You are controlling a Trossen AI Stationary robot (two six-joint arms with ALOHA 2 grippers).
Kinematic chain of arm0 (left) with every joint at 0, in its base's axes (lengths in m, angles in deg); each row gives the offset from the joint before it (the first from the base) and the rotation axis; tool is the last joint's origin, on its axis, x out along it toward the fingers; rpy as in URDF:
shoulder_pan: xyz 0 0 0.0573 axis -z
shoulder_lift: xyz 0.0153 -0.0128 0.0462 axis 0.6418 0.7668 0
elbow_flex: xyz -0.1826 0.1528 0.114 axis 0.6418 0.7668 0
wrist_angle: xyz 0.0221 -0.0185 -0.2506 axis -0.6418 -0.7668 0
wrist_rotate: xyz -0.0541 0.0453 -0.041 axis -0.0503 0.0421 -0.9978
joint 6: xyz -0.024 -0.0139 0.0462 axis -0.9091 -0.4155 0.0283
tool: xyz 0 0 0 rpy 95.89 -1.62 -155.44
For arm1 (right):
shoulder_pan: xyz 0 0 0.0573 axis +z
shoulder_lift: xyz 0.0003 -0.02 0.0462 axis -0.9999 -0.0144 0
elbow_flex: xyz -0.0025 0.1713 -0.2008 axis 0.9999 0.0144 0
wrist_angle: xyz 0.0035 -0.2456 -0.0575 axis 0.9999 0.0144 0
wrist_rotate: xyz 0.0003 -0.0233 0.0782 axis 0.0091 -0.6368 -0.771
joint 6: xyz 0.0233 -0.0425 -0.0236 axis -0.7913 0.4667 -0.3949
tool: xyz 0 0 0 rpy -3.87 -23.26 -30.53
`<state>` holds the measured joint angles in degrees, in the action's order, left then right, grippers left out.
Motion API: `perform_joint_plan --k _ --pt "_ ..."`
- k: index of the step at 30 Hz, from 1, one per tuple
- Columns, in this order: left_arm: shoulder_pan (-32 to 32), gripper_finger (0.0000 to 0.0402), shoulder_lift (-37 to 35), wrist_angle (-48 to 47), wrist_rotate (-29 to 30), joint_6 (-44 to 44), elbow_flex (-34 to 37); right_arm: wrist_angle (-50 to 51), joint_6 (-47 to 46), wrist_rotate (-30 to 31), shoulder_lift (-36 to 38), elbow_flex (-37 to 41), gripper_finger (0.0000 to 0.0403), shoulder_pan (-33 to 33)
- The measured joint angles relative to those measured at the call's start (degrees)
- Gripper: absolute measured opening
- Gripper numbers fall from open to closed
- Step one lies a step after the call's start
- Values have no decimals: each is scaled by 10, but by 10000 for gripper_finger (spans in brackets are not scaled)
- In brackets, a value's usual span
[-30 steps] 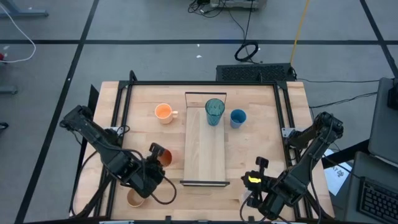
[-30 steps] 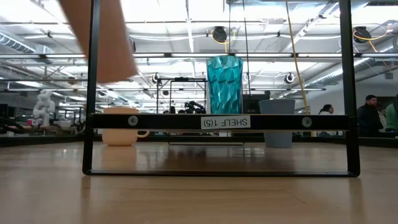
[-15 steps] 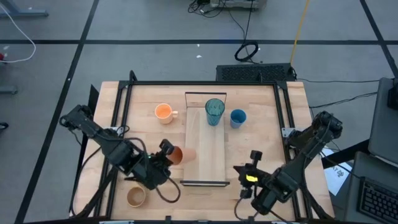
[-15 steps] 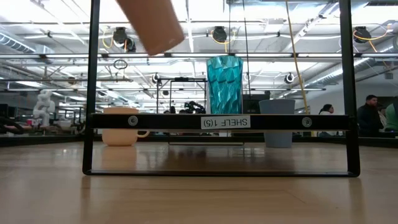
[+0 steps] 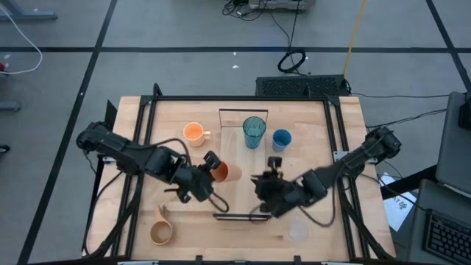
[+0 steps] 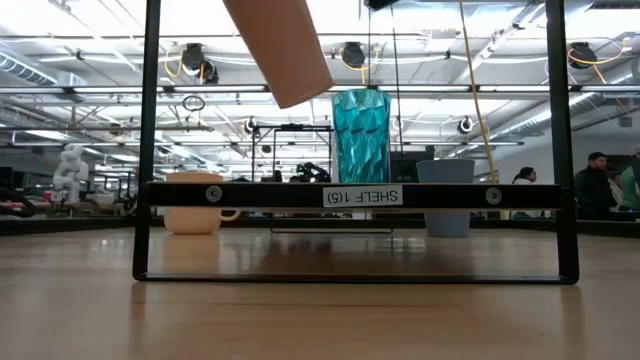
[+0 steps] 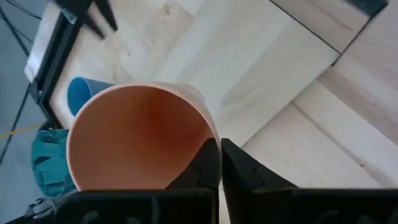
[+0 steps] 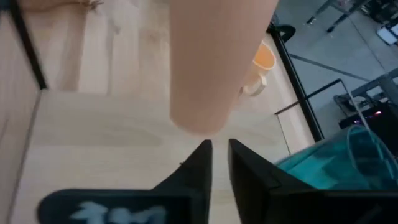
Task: Stack small to large cups/mugs on shelf
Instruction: Put the orange cup on the shelf
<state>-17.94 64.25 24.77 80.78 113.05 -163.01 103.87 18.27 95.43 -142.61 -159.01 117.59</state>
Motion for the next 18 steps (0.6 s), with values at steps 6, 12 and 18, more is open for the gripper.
perform_joint_plan --k 6,12,18 --pt "-25 4 0 0 -1 34 0 -34 77 -53 13 0 111 -68" --pt "-34 5 -7 4 0 53 0 -109 112 -112 21 40 158 -101" --pt "-40 8 -19 6 2 57 0 -244 118 -127 58 136 197 -105"
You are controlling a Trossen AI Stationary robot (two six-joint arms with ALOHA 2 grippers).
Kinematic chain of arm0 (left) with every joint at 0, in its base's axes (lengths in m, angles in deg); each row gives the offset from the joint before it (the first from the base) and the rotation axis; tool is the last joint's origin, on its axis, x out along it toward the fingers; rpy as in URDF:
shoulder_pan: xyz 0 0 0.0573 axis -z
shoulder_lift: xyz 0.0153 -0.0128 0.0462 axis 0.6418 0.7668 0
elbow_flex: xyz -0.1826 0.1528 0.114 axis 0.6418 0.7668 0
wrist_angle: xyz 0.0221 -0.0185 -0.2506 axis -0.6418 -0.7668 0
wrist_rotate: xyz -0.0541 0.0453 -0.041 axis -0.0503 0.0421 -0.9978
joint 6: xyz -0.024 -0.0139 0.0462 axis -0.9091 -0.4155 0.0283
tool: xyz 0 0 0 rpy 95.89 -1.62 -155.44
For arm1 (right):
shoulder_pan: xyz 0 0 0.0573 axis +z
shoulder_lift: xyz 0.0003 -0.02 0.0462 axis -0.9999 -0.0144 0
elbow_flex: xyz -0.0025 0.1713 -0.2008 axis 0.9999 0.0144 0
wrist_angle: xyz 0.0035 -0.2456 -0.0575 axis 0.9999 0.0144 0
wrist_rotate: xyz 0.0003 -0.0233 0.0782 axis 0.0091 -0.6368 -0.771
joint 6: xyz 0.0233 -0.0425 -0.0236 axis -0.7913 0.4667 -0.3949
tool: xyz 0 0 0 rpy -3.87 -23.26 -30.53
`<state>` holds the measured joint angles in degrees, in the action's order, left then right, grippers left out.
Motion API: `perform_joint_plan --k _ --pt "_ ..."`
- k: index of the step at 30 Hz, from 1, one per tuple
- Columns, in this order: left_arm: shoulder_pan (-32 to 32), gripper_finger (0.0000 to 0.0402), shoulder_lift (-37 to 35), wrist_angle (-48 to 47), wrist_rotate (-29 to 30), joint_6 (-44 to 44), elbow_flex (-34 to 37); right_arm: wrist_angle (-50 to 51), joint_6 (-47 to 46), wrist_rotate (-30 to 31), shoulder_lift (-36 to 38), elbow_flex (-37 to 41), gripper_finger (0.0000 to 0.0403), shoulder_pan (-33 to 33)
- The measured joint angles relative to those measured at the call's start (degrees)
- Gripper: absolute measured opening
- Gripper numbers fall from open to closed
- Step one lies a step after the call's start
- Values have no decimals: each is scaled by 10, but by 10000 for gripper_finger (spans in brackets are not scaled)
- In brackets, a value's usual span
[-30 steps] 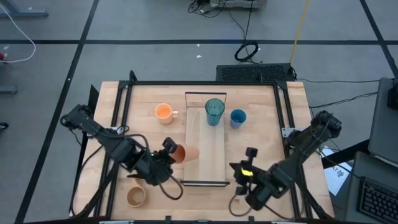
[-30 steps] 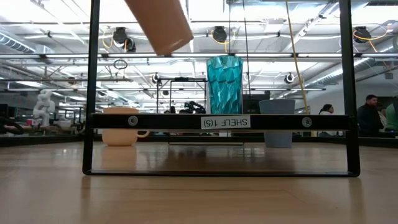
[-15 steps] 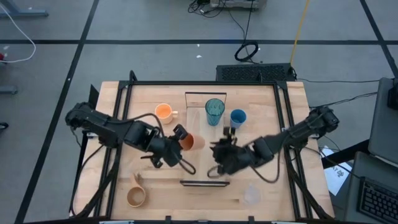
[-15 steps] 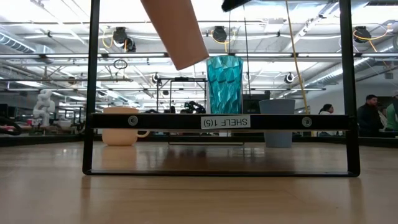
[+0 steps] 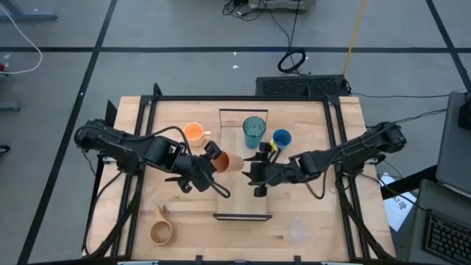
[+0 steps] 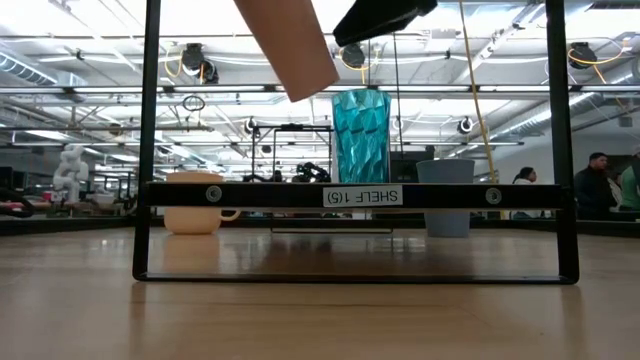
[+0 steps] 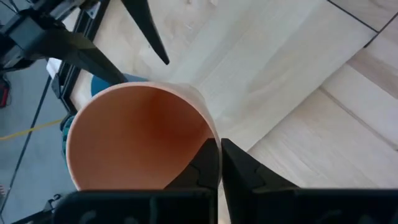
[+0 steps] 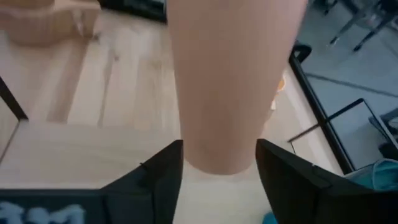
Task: Stack small to large cups/mugs on shelf
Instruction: Put the orange cup on the shelf
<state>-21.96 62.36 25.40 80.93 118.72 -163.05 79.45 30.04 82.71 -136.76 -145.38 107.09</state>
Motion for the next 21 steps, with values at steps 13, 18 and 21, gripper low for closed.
perform_joint_plan --k 13,18,21 --pt "0 7 1 19 -16 25 0 -278 -7 -97 43 162 318 -29" --pt "0 4 1 20 -29 33 0 -327 -7 -125 43 183 339 -42" --pt "0 7 1 35 -45 41 0 -346 -12 -140 38 184 340 -50"
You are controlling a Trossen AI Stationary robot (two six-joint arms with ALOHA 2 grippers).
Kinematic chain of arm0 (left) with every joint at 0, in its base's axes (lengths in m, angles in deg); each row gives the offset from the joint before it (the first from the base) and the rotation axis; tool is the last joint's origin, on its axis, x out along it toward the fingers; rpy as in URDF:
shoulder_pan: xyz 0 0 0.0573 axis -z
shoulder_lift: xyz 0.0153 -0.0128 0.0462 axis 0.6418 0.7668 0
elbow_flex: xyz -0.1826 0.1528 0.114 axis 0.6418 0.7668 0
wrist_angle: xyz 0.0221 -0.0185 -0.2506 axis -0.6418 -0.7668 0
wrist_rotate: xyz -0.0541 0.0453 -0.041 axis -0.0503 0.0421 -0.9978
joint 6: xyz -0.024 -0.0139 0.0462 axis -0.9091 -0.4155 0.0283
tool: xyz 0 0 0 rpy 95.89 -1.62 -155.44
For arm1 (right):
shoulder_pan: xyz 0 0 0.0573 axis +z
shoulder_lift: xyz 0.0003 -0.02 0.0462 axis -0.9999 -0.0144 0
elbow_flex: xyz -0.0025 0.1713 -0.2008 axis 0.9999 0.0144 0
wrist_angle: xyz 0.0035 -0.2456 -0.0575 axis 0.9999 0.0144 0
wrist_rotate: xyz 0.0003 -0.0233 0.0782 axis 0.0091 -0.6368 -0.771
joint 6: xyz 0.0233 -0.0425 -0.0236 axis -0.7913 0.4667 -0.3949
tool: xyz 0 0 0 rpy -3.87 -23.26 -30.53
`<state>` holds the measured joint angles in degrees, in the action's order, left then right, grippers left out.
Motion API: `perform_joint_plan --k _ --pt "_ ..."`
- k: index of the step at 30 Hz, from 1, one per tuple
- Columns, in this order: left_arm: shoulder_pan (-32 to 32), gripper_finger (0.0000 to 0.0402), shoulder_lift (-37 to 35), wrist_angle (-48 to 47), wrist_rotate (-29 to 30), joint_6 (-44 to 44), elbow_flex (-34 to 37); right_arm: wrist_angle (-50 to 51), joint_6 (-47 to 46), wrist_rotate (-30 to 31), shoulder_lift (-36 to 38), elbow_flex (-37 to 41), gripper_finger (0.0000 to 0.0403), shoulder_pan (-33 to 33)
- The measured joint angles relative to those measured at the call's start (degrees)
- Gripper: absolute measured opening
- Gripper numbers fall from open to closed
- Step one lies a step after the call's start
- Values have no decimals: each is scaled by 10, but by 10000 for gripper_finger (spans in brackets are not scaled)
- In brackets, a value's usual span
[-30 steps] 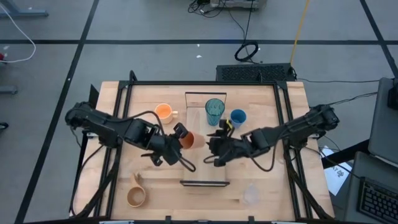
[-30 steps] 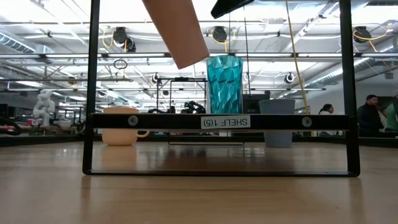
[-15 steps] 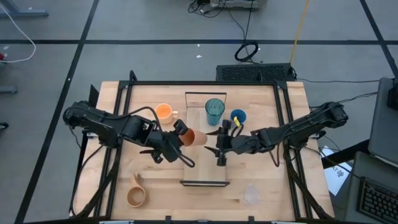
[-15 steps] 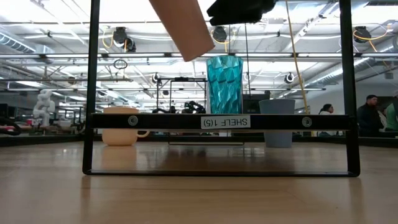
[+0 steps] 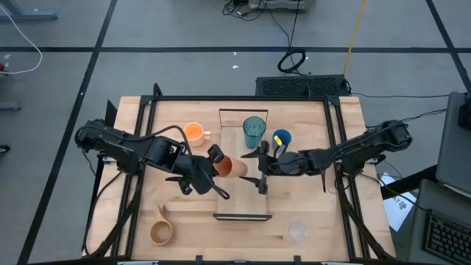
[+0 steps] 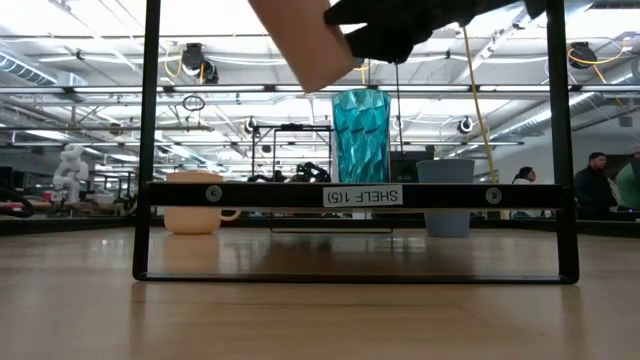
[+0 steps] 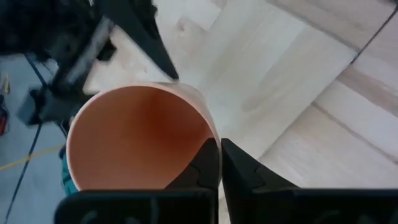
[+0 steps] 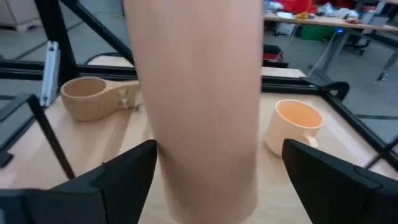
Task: Stack small to large cups/mugs on shelf
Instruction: Put the orange cup on the shelf
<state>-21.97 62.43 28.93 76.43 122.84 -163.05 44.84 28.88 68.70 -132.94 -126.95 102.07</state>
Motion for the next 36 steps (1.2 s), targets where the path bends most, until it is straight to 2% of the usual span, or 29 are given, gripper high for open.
perform_joint_plan --k 4,8,18,25,28,36 --pt "0 5 0 15 -4 17 0 -9 -5 -38 -8 0 340 -7" --pt "-6 8 0 16 -13 22 0 -9 -5 -39 -12 1 337 -7" --pt "-29 11 0 23 -40 30 0 -17 0 -38 -28 1 276 -8" --pt "-38 8 0 33 -57 15 1 -10 -1 -38 -28 1 290 -8" --pt "-38 28 0 51 -58 -6 1 -3 0 -38 -28 0 289 -8" --pt "-38 122 0 92 -55 -39 1 14 0 -37 -27 0 289 -8"
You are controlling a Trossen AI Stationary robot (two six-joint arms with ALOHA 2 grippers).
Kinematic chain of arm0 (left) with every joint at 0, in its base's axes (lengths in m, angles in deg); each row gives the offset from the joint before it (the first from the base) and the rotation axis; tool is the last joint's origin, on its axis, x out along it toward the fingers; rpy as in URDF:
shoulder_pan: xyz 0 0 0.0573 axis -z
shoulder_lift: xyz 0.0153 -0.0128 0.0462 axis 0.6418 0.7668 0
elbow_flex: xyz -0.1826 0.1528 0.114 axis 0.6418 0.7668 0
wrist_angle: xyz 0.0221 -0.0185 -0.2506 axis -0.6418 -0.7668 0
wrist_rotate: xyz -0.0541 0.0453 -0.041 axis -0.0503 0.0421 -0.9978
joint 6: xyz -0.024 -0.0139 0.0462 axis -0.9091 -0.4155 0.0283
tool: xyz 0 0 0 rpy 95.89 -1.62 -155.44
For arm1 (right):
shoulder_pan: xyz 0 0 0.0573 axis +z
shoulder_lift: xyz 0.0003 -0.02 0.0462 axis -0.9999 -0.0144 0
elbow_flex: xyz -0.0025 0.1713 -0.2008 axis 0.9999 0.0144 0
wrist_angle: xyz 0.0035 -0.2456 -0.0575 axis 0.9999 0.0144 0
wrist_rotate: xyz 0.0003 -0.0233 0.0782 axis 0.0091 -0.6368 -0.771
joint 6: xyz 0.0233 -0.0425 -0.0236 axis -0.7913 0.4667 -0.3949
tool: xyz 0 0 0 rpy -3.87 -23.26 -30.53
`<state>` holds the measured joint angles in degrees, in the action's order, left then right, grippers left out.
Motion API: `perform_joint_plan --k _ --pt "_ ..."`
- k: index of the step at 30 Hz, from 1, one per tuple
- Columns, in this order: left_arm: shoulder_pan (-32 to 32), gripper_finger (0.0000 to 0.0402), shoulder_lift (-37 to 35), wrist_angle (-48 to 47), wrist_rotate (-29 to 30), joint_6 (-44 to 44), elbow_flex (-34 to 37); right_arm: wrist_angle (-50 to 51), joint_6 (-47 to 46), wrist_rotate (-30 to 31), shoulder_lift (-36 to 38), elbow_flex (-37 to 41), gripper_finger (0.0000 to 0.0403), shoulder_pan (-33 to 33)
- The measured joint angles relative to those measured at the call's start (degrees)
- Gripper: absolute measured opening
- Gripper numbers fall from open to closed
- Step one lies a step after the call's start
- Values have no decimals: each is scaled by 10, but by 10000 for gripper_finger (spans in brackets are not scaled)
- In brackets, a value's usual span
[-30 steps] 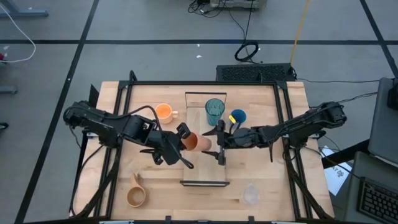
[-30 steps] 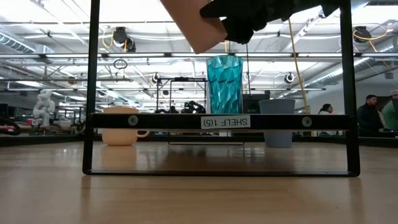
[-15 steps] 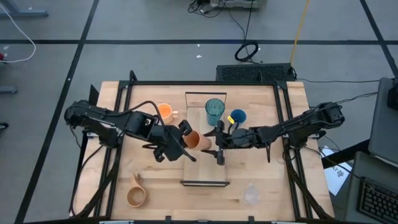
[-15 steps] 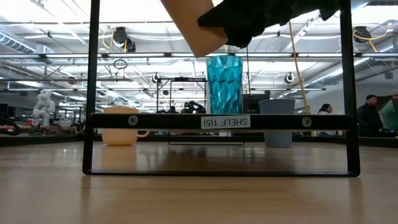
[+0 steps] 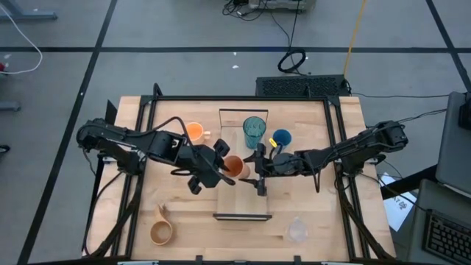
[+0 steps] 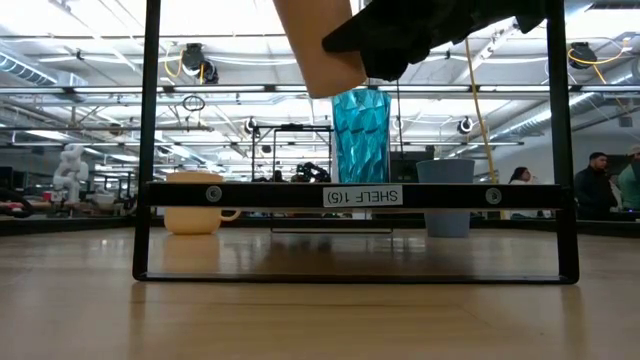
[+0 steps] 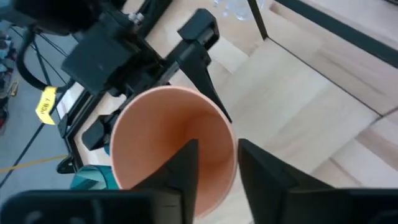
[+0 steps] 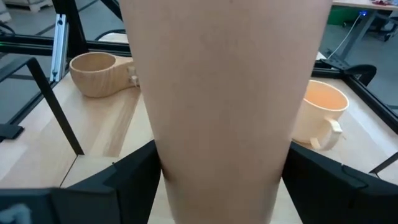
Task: Stack small to large cups/mugs on shelf
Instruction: Put the orange cup on the shelf
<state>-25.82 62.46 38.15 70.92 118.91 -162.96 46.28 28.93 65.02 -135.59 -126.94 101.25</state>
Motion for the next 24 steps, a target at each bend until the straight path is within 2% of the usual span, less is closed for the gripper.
perform_joint_plan --k 7,12,15,24 --pt "4 170 0 28 21 -35 0 39 -8 1 3 0 289 0" --pt "14 176 0 27 39 -60 0 64 -33 0 2 0 288 0" --pt "20 177 0 27 51 -74 0 45 -37 0 2 14 288 0" --pt "37 177 0 23 183 -147 0 -77 -24 0 3 95 288 0"
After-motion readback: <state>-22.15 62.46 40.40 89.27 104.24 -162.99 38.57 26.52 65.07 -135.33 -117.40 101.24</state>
